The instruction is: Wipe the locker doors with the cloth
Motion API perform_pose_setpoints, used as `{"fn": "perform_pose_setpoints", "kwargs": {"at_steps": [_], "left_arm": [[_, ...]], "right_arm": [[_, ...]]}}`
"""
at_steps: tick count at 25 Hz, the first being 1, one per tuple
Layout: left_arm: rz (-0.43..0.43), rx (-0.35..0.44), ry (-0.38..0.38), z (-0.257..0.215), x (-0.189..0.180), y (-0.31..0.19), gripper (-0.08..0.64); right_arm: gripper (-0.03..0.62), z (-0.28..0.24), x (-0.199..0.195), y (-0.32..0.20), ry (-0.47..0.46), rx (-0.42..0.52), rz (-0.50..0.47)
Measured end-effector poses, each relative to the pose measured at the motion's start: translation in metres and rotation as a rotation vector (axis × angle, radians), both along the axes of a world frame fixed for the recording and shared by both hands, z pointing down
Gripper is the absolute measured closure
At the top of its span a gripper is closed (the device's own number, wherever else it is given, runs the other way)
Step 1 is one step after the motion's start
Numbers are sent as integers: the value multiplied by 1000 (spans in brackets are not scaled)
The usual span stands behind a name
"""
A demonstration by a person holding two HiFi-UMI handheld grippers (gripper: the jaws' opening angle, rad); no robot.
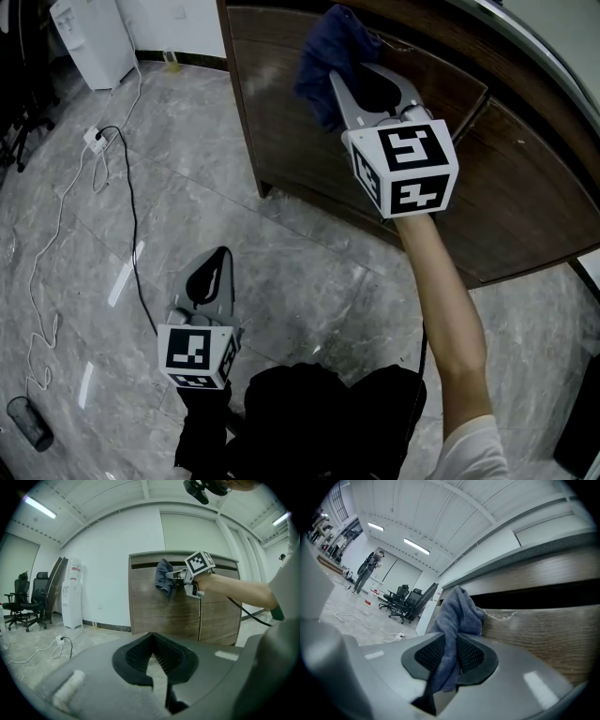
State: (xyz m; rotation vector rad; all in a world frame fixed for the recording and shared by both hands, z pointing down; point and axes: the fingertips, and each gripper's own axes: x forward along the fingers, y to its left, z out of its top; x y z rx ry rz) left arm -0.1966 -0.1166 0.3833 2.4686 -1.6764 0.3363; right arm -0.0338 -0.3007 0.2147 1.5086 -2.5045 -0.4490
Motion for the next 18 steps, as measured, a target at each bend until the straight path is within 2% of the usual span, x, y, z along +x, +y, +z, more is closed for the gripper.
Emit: {"fn": "perform_pose_setpoints", "kwargs": {"at_steps": [11,18], "left_arm": [[-9,-5,1,3,-7,-2,560],[-12,-13,0,8,-12,-4,560]], "right_arm": [[511,74,-13,-6,31,-91,1],[511,135,-22,-10,27,-202,-7]]}}
